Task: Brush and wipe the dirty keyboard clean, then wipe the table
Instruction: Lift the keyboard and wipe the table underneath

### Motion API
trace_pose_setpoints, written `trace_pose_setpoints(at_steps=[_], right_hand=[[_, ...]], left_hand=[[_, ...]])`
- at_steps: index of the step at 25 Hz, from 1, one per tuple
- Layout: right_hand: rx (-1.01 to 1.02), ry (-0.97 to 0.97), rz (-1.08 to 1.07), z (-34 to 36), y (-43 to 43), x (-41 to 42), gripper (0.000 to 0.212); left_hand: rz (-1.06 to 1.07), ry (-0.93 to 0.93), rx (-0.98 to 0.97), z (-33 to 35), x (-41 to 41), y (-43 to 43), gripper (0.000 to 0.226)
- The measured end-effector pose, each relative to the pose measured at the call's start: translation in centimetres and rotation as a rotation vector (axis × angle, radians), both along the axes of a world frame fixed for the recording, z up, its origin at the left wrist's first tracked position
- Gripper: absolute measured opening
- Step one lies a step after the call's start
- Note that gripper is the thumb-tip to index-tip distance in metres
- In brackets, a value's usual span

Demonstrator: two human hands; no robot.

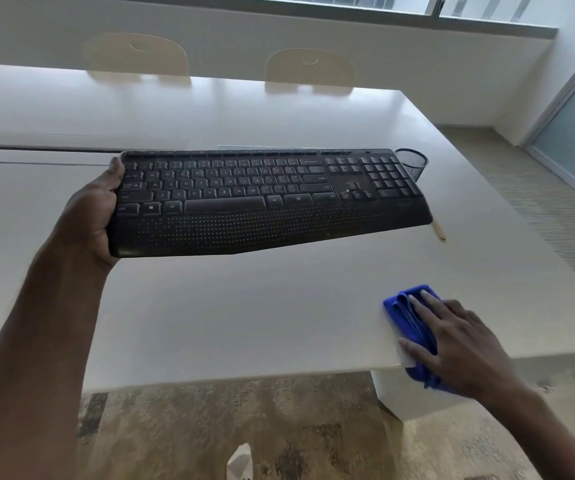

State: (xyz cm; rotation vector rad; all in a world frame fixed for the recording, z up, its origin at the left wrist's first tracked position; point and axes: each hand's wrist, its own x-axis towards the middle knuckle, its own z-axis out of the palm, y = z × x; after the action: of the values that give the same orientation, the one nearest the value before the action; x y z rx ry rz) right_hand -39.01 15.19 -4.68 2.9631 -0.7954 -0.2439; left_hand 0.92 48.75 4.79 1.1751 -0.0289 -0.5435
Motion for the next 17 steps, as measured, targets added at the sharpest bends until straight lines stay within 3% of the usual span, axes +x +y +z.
trace_pose_setpoints(at_steps=[3,5,11,14,17], right_hand=[[0.143,-0.005,0.042,-2.2,-1.8,1.1,0.083],[0.236,-0.068,-0.063,-2.9,-2.6,4.0,0.082],[0.197,-0.251,-0.35,-4.0,-0.3,18.3,0.082],[0.24,-0.274,-0.259,-4.0,5.3,26.3,0.08],[0.236,-0.249,-0.072,-3.8,12.5,32.3,0.065]], left_hand=[[-0.015,0.013,0.012,0.0,1.3,0.0,0.048],[-0.018,0.013,-0.001,-0.1,2.6,0.3,0.048],[-0.021,0.019,0.015,0.1,5.2,0.6,0.051],[-0.028,0.025,0.021,-0.1,6.2,0.6,0.052],[-0.018,0.022,0.021,0.1,7.0,0.7,0.045]])
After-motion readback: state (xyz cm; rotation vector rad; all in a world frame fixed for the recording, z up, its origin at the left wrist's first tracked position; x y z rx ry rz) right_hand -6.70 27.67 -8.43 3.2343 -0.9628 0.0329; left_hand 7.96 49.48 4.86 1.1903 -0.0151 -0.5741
